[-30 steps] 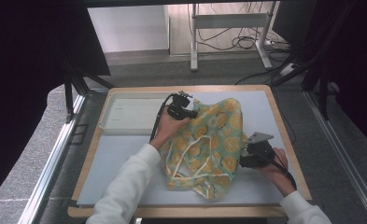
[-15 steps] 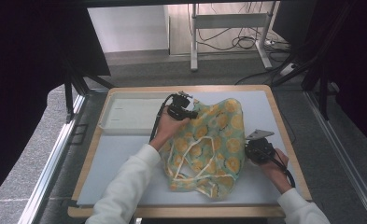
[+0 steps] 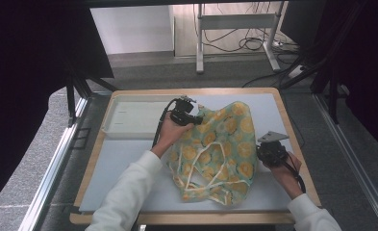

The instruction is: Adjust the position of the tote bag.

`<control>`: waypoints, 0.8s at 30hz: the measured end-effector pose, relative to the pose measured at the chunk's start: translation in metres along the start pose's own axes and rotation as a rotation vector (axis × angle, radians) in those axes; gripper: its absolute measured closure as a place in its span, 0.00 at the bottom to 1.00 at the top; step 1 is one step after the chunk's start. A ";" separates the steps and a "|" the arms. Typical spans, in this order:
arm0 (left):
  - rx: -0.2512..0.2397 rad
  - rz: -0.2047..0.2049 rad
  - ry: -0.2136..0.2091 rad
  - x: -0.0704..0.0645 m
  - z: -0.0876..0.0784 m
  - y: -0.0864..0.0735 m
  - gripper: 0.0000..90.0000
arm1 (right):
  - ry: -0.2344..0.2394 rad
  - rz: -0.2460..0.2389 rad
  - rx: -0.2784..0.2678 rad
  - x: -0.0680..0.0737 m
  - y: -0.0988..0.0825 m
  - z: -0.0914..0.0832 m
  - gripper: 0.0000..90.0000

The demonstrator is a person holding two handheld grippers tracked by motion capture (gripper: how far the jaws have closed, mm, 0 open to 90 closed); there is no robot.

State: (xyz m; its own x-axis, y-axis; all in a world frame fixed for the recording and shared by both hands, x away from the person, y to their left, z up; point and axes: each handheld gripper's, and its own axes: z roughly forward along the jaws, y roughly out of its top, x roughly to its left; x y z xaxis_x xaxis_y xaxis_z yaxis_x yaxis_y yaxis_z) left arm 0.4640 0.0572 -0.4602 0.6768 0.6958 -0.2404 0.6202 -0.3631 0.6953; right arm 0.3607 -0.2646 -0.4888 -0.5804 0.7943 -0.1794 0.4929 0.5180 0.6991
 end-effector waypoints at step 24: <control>-0.002 0.006 -0.071 -0.016 -0.016 -0.025 0.99 | 0.001 0.099 0.017 -0.053 0.016 0.014 0.99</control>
State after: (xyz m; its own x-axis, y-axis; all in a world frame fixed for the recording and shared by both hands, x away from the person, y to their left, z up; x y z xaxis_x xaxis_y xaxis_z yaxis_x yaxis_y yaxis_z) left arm 0.4312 0.0648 -0.4634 0.7069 0.6479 -0.2837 0.6154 -0.3658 0.6982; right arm 0.4086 -0.2937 -0.4777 -0.5290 0.8416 -0.1087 0.5588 0.4419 0.7017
